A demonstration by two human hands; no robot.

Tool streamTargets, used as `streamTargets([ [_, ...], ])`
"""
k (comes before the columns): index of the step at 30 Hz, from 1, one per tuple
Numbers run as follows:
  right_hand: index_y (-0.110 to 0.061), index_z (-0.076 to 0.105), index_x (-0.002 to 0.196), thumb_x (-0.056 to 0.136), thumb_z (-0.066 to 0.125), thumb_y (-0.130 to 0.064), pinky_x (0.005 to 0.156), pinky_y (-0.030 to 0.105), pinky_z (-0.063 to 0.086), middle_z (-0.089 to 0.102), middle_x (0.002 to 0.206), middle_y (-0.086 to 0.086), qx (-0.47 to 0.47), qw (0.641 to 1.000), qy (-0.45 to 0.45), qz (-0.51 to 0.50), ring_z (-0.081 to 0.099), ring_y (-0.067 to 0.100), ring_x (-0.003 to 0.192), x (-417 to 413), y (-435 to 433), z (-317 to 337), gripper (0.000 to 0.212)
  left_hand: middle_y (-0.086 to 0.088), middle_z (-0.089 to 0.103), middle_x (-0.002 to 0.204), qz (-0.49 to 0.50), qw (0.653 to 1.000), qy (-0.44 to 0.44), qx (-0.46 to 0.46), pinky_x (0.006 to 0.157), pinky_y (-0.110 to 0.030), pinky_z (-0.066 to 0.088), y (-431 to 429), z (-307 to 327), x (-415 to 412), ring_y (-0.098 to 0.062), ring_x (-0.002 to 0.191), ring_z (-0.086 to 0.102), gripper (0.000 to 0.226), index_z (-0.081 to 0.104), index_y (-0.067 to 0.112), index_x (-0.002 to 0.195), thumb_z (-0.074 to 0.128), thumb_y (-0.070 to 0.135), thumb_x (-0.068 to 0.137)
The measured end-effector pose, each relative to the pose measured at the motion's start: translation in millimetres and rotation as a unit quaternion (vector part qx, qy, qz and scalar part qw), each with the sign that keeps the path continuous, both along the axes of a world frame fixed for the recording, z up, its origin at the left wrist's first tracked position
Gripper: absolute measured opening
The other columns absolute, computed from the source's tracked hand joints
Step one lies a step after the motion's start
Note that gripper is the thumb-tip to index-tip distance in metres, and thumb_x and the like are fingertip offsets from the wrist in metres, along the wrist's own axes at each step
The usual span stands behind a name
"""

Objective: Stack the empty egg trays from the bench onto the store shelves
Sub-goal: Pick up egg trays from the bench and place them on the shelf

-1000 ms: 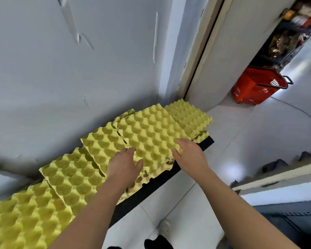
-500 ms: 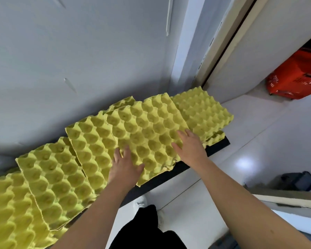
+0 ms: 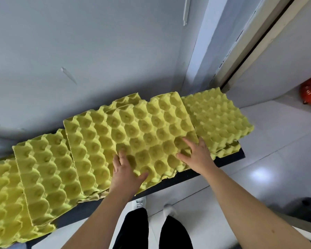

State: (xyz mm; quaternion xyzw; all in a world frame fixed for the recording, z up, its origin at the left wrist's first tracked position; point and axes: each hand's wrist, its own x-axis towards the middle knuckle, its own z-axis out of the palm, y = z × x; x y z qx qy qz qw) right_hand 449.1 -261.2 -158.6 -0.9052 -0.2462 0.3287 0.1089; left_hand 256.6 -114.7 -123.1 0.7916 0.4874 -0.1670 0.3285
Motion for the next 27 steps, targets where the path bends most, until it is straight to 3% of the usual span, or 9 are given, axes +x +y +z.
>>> streamTargets([
  [4,-0.047,0.033,0.138,0.073,0.066,-0.062,0.111,0.057,0.025,0.013,0.150,0.017,0.067,0.997,0.022,-0.021,0.019,0.041,0.139,6,-3,4,0.074,-0.016,0.003,0.158,0.048,0.998,-0.024,0.018,0.108,-0.046,0.036,-8,2,7,-0.038,0.139,0.028,0.120,-0.006,0.013,0.152,0.073,0.056,0.073],
  [14,-0.035,0.047,0.134,0.073,0.059,-0.070,0.107,0.050,0.033,0.028,0.142,0.018,0.173,0.983,-0.064,0.013,0.026,0.036,0.135,5,-11,78,0.072,-0.012,0.012,0.157,0.129,0.979,-0.116,0.104,0.113,-0.045,0.030,-26,70,-4,-0.034,0.141,0.027,0.120,0.008,0.020,0.152,0.080,0.057,0.064],
  [22,-0.033,0.052,0.132,0.070,0.057,-0.072,0.103,0.042,0.036,0.038,0.136,0.016,0.276,0.943,-0.160,0.096,0.035,0.030,0.131,-28,38,191,0.072,-0.004,0.014,0.157,0.191,0.933,-0.217,0.214,0.111,-0.045,0.034,-20,175,-65,-0.026,0.140,0.029,0.121,0.011,0.027,0.151,0.076,0.066,0.057],
  [27,-0.032,0.053,0.131,0.070,0.057,-0.072,0.103,0.043,0.038,0.041,0.131,0.014,0.325,0.916,-0.173,0.159,0.041,0.030,0.124,-81,88,259,0.073,0.001,0.017,0.155,0.237,0.896,-0.248,0.280,0.109,-0.045,0.037,-9,239,-133,-0.022,0.138,0.033,0.129,0.013,0.030,0.150,0.071,0.077,0.044],
])
